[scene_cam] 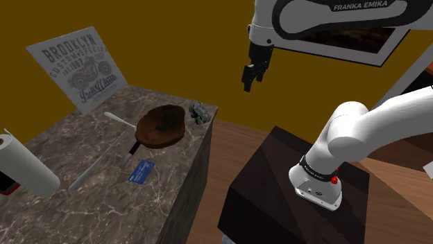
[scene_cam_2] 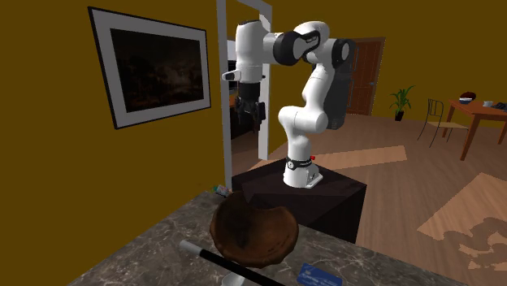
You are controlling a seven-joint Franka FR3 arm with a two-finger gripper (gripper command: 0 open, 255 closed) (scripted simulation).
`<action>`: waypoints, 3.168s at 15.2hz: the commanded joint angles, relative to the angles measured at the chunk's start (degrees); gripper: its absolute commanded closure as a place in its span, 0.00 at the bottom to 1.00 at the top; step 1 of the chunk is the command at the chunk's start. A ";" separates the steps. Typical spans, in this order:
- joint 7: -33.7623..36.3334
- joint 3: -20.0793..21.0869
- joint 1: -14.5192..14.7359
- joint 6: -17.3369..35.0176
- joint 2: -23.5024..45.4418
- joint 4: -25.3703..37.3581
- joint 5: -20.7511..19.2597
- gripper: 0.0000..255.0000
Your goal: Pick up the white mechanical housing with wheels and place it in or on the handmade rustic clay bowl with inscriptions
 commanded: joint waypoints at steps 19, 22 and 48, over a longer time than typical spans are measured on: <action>7.82 9.87 3.71 29.02 27.58 5.66 -2.52 0.00; 8.31 9.95 3.52 31.84 29.36 4.56 -3.21 0.00; -17.97 -2.05 1.58 43.35 34.17 5.14 36.01 0.00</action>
